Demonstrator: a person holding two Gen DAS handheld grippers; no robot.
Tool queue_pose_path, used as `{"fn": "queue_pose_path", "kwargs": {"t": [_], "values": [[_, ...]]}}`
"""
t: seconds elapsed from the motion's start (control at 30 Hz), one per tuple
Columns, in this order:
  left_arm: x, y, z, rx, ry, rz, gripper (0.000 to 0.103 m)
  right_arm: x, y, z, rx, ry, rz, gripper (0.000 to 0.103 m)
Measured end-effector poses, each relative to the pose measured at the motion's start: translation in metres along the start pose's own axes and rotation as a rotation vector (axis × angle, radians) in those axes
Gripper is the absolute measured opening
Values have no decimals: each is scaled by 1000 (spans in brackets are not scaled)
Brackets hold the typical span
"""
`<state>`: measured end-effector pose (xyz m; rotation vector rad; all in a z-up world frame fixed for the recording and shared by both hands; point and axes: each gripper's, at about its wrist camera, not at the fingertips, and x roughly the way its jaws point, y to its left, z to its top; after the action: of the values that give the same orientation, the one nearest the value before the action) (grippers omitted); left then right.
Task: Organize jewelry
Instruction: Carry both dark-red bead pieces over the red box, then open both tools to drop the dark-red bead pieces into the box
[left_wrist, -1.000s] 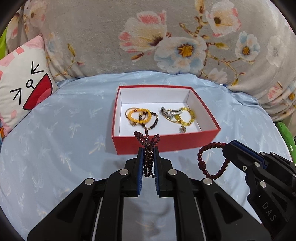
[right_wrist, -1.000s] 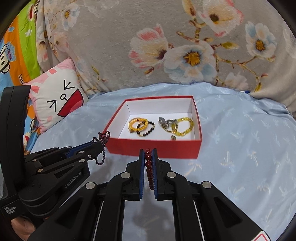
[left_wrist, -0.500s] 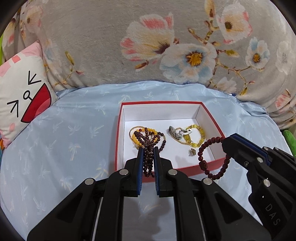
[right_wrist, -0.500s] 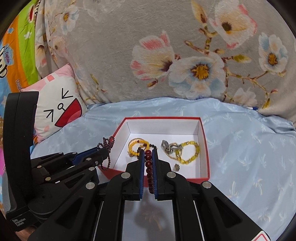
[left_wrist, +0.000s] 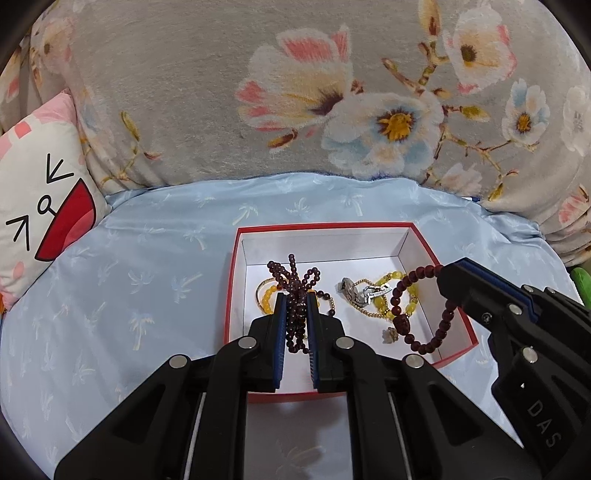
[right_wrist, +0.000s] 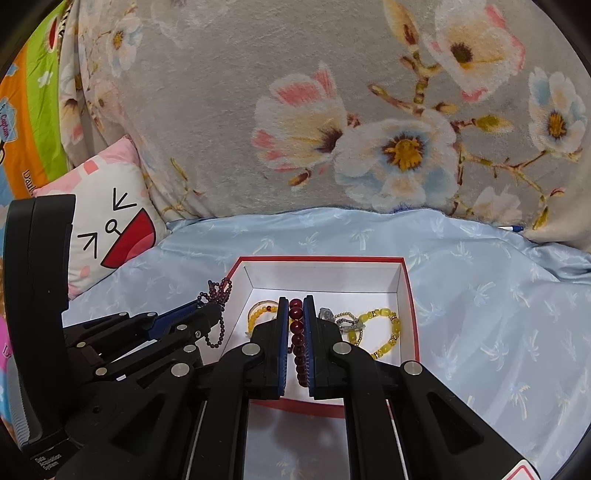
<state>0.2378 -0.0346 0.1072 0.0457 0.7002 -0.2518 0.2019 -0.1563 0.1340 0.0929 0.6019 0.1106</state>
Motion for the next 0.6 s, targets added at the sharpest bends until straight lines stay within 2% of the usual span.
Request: {"fn": "queue_pose_path", "kwargs": {"t": [0.6], "values": [[42,8,28,-23,8,9,10,46,-26,13,8,30,-41,7]]}}
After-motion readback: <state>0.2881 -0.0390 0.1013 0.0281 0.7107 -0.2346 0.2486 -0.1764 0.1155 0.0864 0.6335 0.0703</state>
